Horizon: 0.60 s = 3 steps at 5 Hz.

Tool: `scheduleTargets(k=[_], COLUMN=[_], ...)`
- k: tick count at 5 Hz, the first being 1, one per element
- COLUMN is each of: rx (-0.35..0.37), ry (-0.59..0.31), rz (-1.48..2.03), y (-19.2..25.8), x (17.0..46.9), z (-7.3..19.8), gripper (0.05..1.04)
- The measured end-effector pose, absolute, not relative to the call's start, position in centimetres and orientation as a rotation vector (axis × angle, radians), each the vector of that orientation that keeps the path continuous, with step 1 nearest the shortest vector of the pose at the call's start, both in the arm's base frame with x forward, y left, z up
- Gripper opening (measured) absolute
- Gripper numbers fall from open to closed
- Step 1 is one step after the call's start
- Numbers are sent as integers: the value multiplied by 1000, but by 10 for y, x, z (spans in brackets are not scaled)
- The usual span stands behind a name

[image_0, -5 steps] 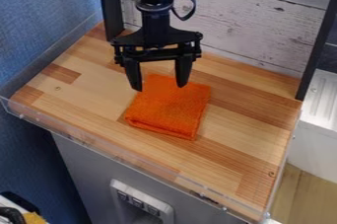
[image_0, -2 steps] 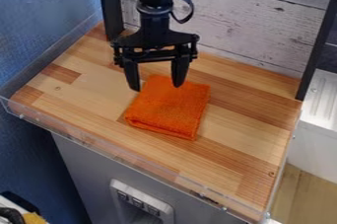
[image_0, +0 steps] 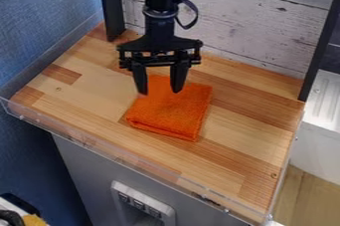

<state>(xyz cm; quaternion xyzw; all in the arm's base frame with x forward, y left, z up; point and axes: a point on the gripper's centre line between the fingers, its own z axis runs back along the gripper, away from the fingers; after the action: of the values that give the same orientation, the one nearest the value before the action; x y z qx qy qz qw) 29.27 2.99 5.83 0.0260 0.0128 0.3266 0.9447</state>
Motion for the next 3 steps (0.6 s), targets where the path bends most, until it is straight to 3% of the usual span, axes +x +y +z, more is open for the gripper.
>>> scheduleTargets(k=[1,2,3], rx=[37,12,-11], ry=[55,52,57], rz=[675,667,668], y=[32,29,31], x=[295,299,293], z=[50,39,31], gripper=[374,158,64])
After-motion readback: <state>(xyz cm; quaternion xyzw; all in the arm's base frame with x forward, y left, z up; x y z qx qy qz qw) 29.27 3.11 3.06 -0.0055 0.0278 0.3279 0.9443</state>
